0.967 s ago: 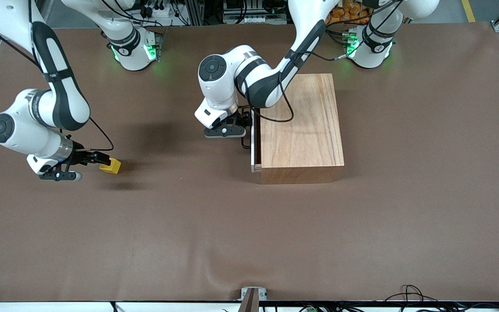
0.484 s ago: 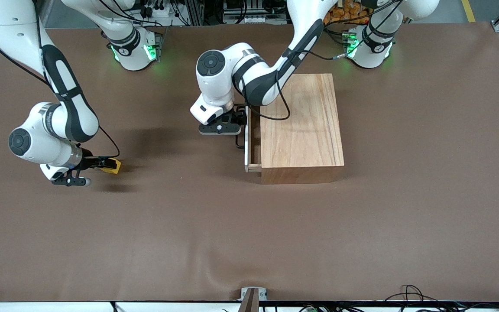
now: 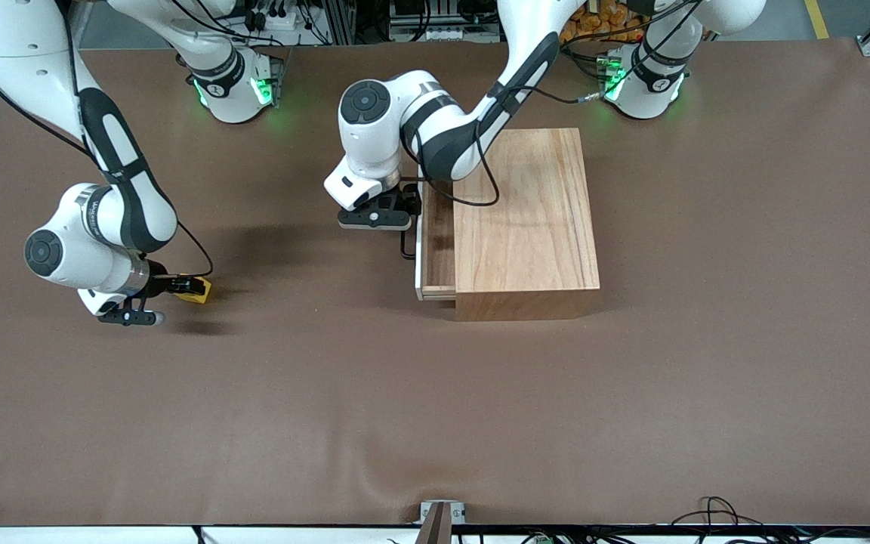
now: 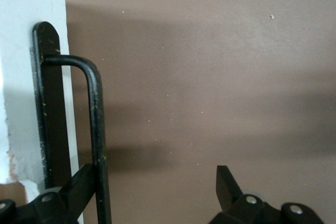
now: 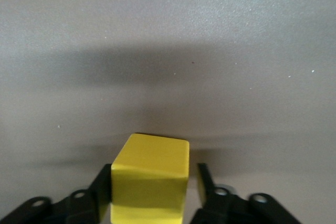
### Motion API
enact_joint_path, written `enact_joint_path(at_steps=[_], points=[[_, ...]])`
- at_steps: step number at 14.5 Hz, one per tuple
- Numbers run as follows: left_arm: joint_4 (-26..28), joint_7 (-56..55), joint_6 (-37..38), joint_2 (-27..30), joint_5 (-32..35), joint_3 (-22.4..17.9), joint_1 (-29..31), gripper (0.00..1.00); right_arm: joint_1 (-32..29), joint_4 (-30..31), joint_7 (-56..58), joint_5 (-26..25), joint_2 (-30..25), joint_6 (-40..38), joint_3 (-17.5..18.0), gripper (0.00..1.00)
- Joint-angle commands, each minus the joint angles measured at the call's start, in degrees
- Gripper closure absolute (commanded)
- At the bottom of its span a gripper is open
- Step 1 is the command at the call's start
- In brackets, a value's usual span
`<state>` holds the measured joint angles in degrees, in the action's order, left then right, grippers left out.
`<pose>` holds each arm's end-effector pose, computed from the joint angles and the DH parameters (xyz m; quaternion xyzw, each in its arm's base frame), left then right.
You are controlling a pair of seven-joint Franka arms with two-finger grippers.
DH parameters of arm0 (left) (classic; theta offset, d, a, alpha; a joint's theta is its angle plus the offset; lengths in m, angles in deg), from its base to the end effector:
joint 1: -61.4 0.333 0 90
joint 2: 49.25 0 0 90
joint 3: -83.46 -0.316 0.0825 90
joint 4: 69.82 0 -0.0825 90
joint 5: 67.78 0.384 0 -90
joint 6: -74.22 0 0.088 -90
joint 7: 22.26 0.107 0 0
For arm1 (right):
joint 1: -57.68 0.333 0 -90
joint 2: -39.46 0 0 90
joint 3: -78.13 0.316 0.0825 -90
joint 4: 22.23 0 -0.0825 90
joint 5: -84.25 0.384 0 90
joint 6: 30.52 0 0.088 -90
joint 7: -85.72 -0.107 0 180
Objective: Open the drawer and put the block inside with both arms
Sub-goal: 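Pull the drawer open with the left gripper while the right gripper lifts the cube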
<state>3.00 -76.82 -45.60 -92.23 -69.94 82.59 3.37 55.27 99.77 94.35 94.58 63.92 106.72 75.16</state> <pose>0.4042 -0.6350 0.3146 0.9992 -0.0161 0.0101 0.0356 0.5544 -0.0512 0.1926 -0.9950 0.0411 0.0731 0.0541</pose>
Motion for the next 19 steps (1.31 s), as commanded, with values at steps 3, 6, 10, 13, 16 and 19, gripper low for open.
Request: enact_joint_path(at_steps=[3,6,10,13,16,19], points=[[-1.5,0.0,-4.5,-2.3,-1.4,0.3,-1.0,0.00,-0.8,-0.8,1.3,2.4,-0.5,-4.7,0.9,1.00],[-1.5,0.0,-6.6,-2.9,-1.4,0.3,-1.0,0.00,-0.8,-1.5,3.0,2.4,-3.6,-10.1,0.9,1.00],[-2.2,0.1,-7.2,-2.9,-1.4,1.0,-1.4,0.00,-2.9,-9.5,8.2,7.1,-4.0,-25.1,0.6,1.00],[-2.3,0.1,-8.2,-2.9,-1.4,1.0,-1.6,0.00,-3.4,-17.1,7.4,15.1,-3.5,-39.8,0.5,1.00],[-2.4,0.0,-10.5,-3.4,-1.4,1.1,-2.7,0.00,-3.3,-20.7,3.3,20.2,-3.5,-45.9,0.5,1.00],[-2.4,0.0,-11.1,-3.4,-1.4,1.7,-3.0,0.00,-2.9,-25.0,-1.3,20.6,-3.5,-49.3,0.5,1.00]])
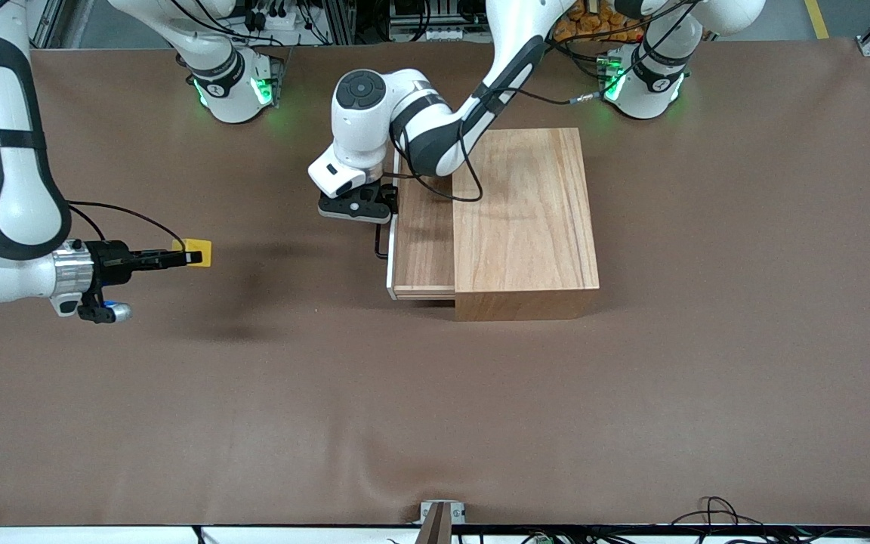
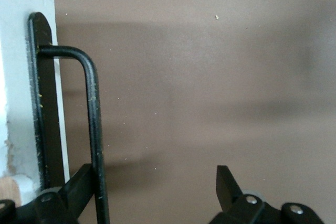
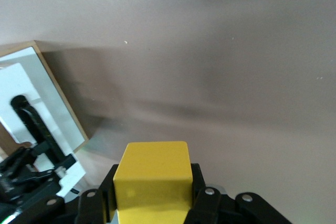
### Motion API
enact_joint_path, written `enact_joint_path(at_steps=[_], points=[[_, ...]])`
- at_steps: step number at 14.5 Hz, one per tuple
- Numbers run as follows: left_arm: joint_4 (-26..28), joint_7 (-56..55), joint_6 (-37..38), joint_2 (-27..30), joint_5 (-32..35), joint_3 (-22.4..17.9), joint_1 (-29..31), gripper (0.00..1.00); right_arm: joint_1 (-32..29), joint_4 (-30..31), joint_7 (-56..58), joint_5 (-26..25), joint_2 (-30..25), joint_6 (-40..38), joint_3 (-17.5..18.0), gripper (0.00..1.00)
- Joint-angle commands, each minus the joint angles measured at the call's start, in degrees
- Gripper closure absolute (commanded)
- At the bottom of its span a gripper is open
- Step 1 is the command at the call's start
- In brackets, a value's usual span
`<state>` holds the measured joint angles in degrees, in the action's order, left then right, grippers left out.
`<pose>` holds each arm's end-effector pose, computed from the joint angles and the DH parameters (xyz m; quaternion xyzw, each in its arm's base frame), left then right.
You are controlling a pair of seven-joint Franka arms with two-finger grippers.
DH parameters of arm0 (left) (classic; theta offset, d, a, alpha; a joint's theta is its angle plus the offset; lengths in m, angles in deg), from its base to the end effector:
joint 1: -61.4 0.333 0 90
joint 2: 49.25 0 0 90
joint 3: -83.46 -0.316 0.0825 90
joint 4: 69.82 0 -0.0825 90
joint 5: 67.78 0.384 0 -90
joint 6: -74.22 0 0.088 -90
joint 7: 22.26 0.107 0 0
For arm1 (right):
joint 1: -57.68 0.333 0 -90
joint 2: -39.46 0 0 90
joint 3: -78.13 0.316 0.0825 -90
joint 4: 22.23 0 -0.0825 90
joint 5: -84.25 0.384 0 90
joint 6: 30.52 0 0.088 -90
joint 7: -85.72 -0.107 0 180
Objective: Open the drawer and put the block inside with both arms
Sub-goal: 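Pull the drawer open with the left gripper while the right gripper lifts the cube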
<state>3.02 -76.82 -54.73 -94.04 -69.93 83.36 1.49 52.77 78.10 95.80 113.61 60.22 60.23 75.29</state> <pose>0.3845 -0.6636 0.3065 0.9944 -0.0356 0.0408 0.0911 0.5912 -0.0259 0.3458 -0.9372 0.0511 0.2132 0.2714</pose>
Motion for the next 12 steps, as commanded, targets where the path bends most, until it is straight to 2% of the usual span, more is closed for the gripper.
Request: enact_joint_path(at_steps=[1,12], points=[[-2.5,0.0,-2.0,-1.4,-1.5,1.0,-1.0,0.00,-0.5,-4.9,-2.9,1.6,0.4,-3.9,0.4,1.00],[-2.6,-0.5,-2.1,-0.6,-2.2,1.4,-1.0,0.00,-0.3,-9.3,-1.6,1.0,0.6,-4.9,0.5,1.00]])
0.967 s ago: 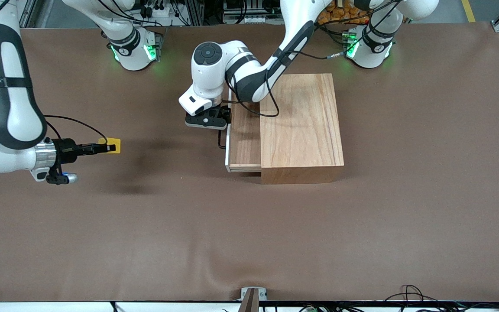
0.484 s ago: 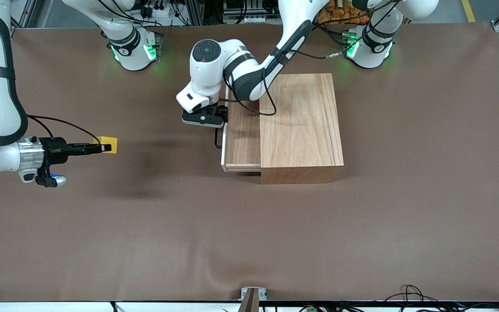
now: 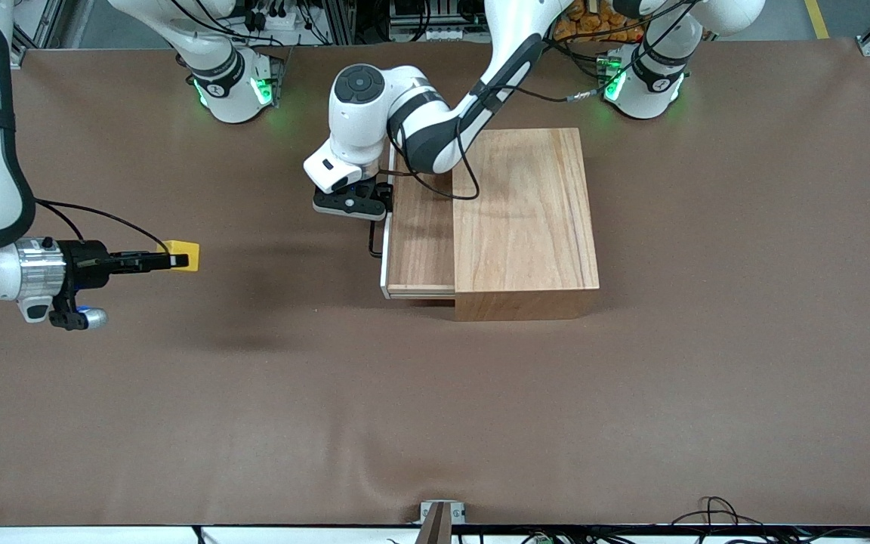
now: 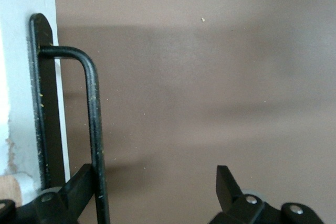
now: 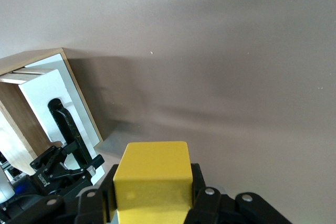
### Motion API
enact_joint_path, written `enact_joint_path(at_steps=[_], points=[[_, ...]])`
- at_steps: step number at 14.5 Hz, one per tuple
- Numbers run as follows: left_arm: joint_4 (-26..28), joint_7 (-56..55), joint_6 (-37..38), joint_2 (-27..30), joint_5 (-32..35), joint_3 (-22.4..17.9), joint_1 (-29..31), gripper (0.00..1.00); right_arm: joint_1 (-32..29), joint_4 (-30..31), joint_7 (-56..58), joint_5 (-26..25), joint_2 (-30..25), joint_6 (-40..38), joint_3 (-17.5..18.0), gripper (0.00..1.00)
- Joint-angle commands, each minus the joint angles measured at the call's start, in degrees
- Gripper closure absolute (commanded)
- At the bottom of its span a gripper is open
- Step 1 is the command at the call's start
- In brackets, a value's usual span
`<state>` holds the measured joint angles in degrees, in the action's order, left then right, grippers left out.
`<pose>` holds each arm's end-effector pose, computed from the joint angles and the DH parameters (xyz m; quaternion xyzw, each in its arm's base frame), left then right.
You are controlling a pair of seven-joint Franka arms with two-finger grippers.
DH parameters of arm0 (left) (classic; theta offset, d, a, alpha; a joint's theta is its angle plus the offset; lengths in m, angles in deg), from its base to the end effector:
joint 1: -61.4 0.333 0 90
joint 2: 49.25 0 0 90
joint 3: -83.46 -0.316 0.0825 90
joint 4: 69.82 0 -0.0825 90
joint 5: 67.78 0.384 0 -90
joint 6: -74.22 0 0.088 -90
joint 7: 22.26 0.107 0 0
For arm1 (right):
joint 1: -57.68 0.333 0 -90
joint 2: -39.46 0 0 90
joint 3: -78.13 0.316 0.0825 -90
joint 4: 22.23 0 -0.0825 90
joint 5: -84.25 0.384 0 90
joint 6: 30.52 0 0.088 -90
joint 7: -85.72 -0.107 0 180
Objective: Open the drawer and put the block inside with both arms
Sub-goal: 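Pull the drawer open with the left gripper while the right gripper lifts the cube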
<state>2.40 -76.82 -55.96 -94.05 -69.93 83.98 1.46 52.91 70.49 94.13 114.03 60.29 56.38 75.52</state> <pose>0.3809 -0.6701 0.3140 0.9925 -0.0391 0.0458 0.1067 0.6132 -0.0206 0.3989 -0.9429 0.0375 0.1868 0.2732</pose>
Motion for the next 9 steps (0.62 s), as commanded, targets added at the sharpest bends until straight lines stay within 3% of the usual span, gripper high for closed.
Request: enact_joint_path(at_steps=[1,7,9], points=[[-2.0,-0.5,-0.9,-0.6,-2.2,0.9,-0.9,0.00,-0.4,-2.3,0.1,0.8,0.6,-0.8,0.3,1.00],[-1.9,-0.5,0.3,-0.6,-2.2,0.8,-1.0,0.00,0.3,-5.6,6.2,0.1,2.2,0.8,0.2,1.00],[-2.0,-0.5,1.1,0.1,-2.2,0.9,-0.9,0.00,0.6,-5.5,9.0,-3.2,2.2,1.6,0.2,1.00]])
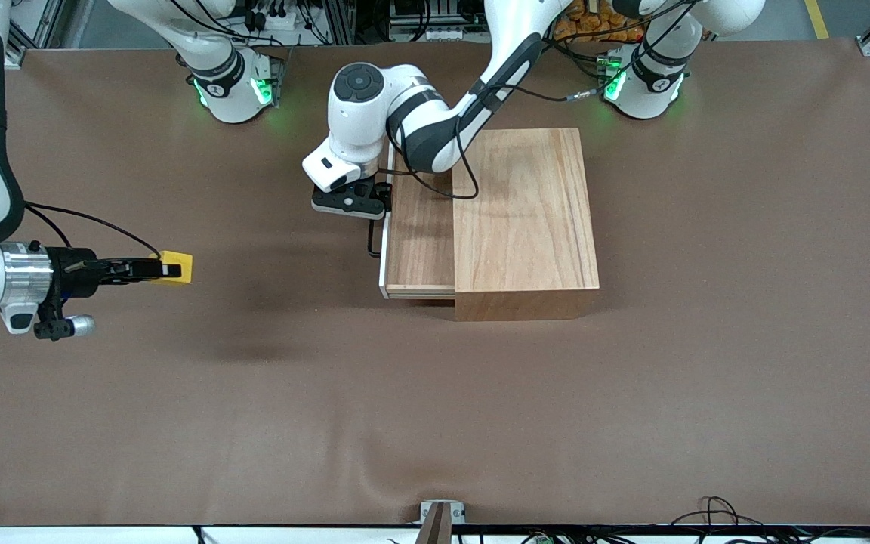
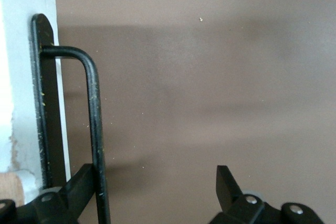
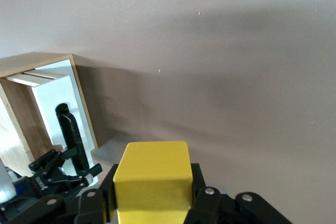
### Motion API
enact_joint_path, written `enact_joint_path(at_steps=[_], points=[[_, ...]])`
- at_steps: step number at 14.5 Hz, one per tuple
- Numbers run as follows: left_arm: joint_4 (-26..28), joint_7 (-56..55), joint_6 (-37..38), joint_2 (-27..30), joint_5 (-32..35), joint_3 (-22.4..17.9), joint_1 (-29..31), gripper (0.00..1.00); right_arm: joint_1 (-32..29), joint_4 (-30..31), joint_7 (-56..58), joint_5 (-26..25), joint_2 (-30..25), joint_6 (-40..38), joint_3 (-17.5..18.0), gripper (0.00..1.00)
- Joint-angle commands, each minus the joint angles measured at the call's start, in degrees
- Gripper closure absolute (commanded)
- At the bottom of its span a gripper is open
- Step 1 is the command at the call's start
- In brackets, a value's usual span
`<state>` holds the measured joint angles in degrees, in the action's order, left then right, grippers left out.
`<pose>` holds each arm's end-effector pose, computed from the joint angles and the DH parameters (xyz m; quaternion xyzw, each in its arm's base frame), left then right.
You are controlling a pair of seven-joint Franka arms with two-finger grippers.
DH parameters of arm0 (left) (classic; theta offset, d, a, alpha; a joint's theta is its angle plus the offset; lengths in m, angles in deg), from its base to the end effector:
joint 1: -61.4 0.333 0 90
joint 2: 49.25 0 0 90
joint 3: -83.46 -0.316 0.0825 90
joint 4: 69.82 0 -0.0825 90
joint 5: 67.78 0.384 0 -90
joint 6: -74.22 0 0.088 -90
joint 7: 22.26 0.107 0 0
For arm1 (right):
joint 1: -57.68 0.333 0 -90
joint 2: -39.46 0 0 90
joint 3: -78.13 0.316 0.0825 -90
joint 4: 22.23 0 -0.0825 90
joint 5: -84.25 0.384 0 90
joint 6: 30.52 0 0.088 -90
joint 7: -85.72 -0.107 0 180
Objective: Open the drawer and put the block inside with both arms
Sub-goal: 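Pull the drawer open with the left gripper while the right gripper lifts the cube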
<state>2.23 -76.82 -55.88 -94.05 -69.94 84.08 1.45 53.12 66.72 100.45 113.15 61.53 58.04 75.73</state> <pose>0.3801 -0.6711 0.3153 0.9923 -0.0397 0.0456 0.1077 0.6305 -0.0206 0.4137 -0.9525 -0.0222 0.1403 0.2693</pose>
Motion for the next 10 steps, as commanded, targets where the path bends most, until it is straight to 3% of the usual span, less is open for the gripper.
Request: enact_joint_path(at_steps=[1,5,10], points=[[-1.8,-0.5,1.3,0.5,-3.0,0.8,-0.9,0.00,0.9,-1.9,4.3,-4.7,1.0,0.1,0.1,1.00],[-1.7,-0.8,4.8,2.7,-4.0,0.4,-0.9,0.00,3.9,-1.7,5.7,-10.3,0.4,2.3,0.1,1.00],[-1.6,-1.0,10.8,7.8,-3.8,-0.4,-0.2,0.00,6.1,-1.9,5.8,-12.3,-0.5,3.5,0.1,1.00]])
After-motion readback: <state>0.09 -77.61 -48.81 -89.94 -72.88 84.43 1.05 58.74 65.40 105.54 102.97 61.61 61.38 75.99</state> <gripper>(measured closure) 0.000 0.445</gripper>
